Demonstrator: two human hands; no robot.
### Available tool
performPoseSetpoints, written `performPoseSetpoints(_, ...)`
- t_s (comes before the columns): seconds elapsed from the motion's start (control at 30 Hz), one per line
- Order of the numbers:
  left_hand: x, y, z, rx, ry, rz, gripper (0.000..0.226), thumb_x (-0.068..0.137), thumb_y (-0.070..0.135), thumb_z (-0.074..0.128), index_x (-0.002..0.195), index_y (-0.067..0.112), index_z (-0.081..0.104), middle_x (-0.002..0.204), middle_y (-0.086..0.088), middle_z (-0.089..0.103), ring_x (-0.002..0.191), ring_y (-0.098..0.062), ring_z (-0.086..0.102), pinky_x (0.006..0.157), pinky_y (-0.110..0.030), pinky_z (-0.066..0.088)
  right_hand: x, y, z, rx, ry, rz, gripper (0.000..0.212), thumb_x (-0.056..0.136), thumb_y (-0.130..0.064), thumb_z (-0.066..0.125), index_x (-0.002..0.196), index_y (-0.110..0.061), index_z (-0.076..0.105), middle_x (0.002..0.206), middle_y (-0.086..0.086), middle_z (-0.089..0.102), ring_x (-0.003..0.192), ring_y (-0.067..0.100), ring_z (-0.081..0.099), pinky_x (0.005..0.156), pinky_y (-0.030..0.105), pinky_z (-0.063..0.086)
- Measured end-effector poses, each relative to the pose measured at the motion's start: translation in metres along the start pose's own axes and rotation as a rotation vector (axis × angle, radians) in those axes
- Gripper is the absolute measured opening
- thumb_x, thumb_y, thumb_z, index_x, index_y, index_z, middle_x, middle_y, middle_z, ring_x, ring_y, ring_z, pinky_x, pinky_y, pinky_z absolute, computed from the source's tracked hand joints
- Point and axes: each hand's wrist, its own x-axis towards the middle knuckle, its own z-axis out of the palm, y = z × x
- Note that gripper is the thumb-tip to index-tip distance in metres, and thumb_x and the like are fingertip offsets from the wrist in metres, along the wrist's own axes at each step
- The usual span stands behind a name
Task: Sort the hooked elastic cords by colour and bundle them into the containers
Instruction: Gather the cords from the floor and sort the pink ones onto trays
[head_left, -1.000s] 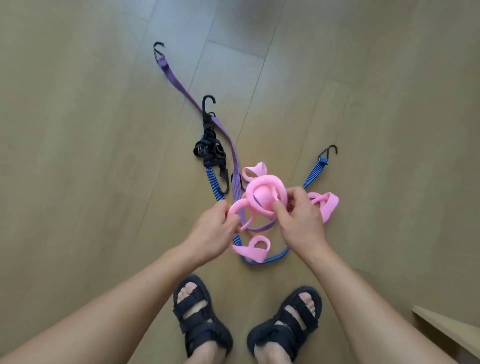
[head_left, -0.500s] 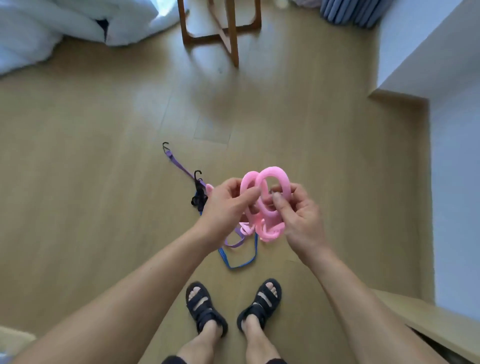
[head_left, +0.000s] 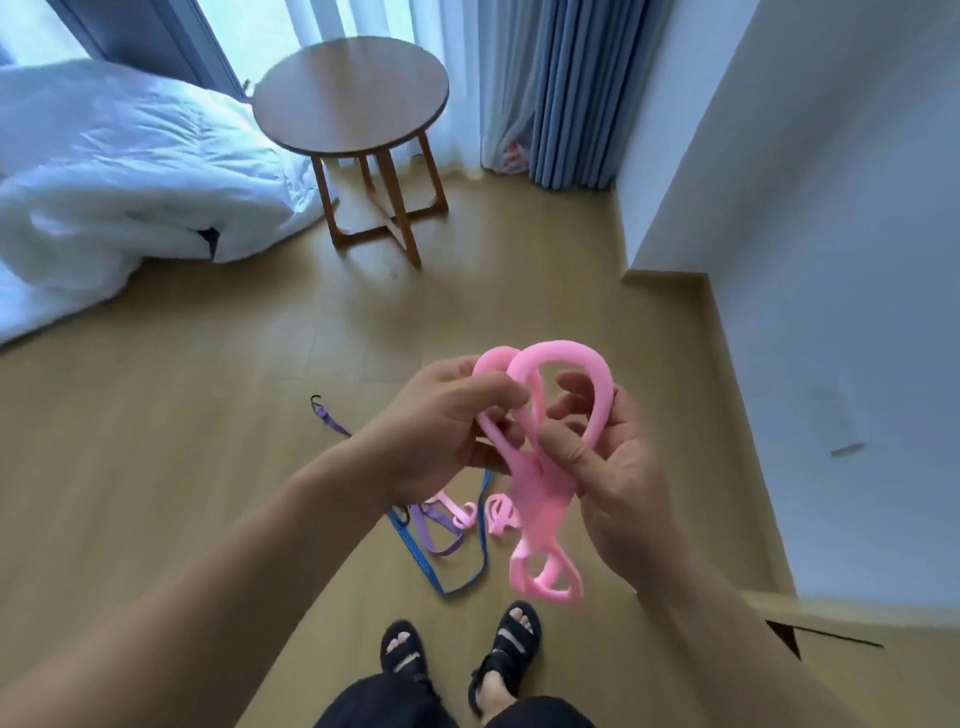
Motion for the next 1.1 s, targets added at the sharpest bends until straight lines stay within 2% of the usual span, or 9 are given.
performPoseSetpoints(0.2, -0.007, 0.024, 0.033, -0.108, -0.072, -0.043, 0.011, 0.085, 0.004, 0.051, 0.092, 0.004, 0.059, 0.055, -0.003, 0.05, 0.048, -0.013, 0.047, 0.052, -0.025, 0.048, -0.042, -0.016, -0.01, -0.015, -0.028, 0.055, 0.079, 0.065, -0.048, 0.085, 0.127, -0.013, 0.052, 0.115, 0.015, 0.066, 0.103, 0.03, 0.066, 0.084, 0.038, 0.055)
performPoseSetpoints(0.3, -0.01, 0.027, 0.041, -0.131, -0.111, -0.082, 0.017, 0.076, 0.009, 0.056, 0.093, 0.003, 0.058, 0.058, -0.004, 0.048, 0.048, -0.013, 0.047, 0.048, -0.025, 0.046, -0.064, -0.018, -0.003, -0.07, 0.002, 0.06, 0.067, 0.066, -0.052, 0.082, 0.116, -0.013, 0.06, 0.101, 0.01, 0.071, 0.09, 0.024, 0.068, 0.078, 0.034, 0.056)
performPoseSetpoints(0.43, -0.01, 0.026, 0.048, -0.072, -0.082, -0.058, 0.009, 0.09, 0.006, 0.051, 0.085, 0.005, 0.058, 0.061, -0.004, 0.05, 0.049, -0.014, 0.05, 0.049, -0.024, 0.047, -0.08, -0.023, 0.011, -0.181, 0.137, 0.004, 0.031, 0.083, -0.025, 0.071, 0.111, -0.015, 0.065, 0.097, 0.016, 0.072, 0.087, 0.026, 0.067, 0.079, 0.042, 0.057)
performPoseSetpoints(0.53, -0.01, 0.02, 0.046, 0.073, -0.104, 0.023, 0.02, 0.092, 0.022, 0.056, 0.08, 0.007, 0.061, 0.068, -0.007, 0.056, 0.056, -0.016, 0.056, 0.058, -0.028, 0.048, -0.082, -0.03, 0.022, -0.084, 0.284, -0.008, 0.031, 0.081, -0.023, 0.068, 0.111, -0.012, 0.066, 0.097, 0.014, 0.073, 0.087, 0.028, 0.069, 0.077, 0.042, 0.059)
performPoseSetpoints(0.67, -0.013, -0.004, 0.032, 0.275, -0.44, -0.102, 0.066, 0.091, 0.055, 0.044, 0.111, -0.004, 0.066, 0.099, -0.022, 0.066, 0.086, -0.03, 0.063, 0.083, -0.04, 0.049, -0.085, -0.046, 0.033, 0.015, 0.42, -0.002, 0.026, 0.09, -0.016, 0.06, 0.115, -0.009, 0.062, 0.101, 0.02, 0.071, 0.085, 0.031, 0.069, 0.064, 0.037, 0.059)
performPoseSetpoints(0.77, -0.024, -0.022, 0.02, 0.434, -0.651, -0.169, 0.064, 0.085, 0.06, 0.052, 0.111, 0.004, 0.07, 0.11, -0.019, 0.07, 0.101, -0.03, 0.066, 0.094, -0.037, 0.051, -0.092, -0.046, 0.029, 0.007, 0.592, 0.011, 0.02, 0.092, -0.014, 0.063, 0.11, -0.007, 0.063, 0.103, 0.023, 0.069, 0.083, 0.039, 0.066, 0.071, 0.046, 0.058)
performPoseSetpoints(0.87, -0.033, -0.034, 0.019, 0.562, -0.751, -0.106, 0.057, 0.079, 0.045, 0.07, 0.11, -0.002, 0.066, 0.103, -0.016, 0.07, 0.096, -0.028, 0.065, 0.098, -0.046, 0.047, -0.107, -0.044, 0.027, -0.008, 0.669, 0.034, 0.026, 0.091, -0.017, 0.064, 0.114, -0.004, 0.064, 0.097, 0.023, 0.068, 0.08, 0.033, 0.065, 0.076, 0.043, 0.056)
performPoseSetpoints(0.97, -0.044, -0.041, 0.032, 0.602, -0.772, -0.042, 0.03, 0.084, 0.02, 0.066, 0.107, 0.001, 0.066, 0.097, -0.014, 0.072, 0.089, -0.025, 0.067, 0.09, -0.051, 0.051, -0.129, -0.041, 0.031, -0.098, 0.722, 0.025, 0.03, 0.088, -0.029, 0.065, 0.112, -0.011, 0.069, 0.094, 0.011, 0.068, 0.085, 0.024, 0.064, 0.078, 0.039, 0.053)
performPoseSetpoints(1.1, -0.058, -0.042, 0.06, 0.519, -0.776, -0.016, 0.023, 0.089, 0.017, 0.061, 0.107, 0.006, 0.069, 0.106, -0.02, 0.072, 0.099, -0.037, 0.069, 0.092, -0.051, 0.054, -0.174, -0.031, 0.041, -0.21, 0.804, 0.007, 0.042, 0.089, -0.043, 0.059, 0.104, -0.005, 0.067, 0.101, 0.025, 0.065, 0.086, 0.028, 0.063, 0.078, 0.038, 0.049)
